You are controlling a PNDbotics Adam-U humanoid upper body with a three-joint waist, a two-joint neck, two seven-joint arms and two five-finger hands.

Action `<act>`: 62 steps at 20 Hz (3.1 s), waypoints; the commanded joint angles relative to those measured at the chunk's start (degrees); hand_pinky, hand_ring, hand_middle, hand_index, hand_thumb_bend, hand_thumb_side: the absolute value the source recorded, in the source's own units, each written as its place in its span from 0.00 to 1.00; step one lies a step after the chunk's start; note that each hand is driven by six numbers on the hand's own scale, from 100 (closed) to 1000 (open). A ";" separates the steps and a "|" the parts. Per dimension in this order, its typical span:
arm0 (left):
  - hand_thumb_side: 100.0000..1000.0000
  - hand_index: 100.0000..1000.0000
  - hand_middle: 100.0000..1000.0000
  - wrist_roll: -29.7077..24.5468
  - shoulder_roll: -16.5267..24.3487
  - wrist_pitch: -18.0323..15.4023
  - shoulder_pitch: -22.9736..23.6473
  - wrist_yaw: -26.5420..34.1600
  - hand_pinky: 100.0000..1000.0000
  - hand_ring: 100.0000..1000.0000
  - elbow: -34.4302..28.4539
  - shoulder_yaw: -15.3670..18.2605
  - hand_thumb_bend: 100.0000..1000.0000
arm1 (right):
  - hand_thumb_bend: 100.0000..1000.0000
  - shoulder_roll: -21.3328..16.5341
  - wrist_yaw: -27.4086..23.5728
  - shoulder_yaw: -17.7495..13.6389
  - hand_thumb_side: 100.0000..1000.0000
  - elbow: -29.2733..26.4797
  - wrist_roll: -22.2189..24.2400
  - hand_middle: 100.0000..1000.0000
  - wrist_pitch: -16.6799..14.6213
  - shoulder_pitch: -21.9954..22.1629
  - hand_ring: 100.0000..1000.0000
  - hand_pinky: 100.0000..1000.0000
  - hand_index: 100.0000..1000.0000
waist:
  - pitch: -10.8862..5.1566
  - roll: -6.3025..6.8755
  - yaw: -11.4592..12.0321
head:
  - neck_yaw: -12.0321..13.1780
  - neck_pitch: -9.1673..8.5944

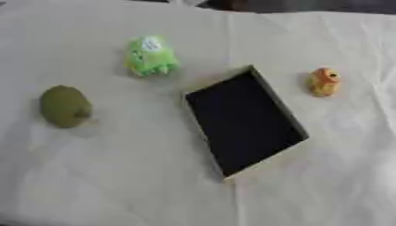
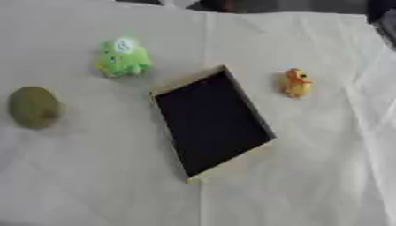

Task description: Pick up objects on the table and place them in the box.

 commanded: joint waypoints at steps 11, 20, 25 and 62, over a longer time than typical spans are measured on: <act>0.55 0.90 0.74 -0.34 1.66 -0.36 0.30 0.06 0.87 0.63 -1.13 1.08 0.00 | 0.00 -2.28 1.47 -0.64 0.22 -0.80 0.09 0.71 0.85 -1.21 0.89 0.85 0.84 | 0.39 0.08 -0.25 | -0.18 -1.29; 0.55 0.90 0.74 -1.05 2.01 -0.40 0.41 0.36 0.87 0.63 -1.13 0.73 0.00 | 0.00 -5.10 8.35 3.71 0.11 -0.80 6.11 0.79 5.06 -6.02 0.93 0.86 0.88 | 0.60 -0.06 0.48 | -1.00 -0.92; 0.55 0.89 0.74 -1.44 2.07 -0.30 0.28 0.83 0.87 0.63 -1.13 0.28 0.00 | 0.00 -5.10 11.80 7.32 0.13 1.28 12.93 0.80 7.90 -10.42 0.94 0.87 0.89 | 0.31 -0.24 0.99 | -1.33 -0.85; 0.55 0.89 0.74 -3.03 1.49 0.16 0.16 2.50 0.87 0.63 -1.13 0.30 0.00 | 0.00 2.42 18.37 16.18 0.29 21.51 31.77 0.81 5.49 -17.88 0.98 0.91 0.88 | 0.58 -0.81 1.64 | -0.99 0.34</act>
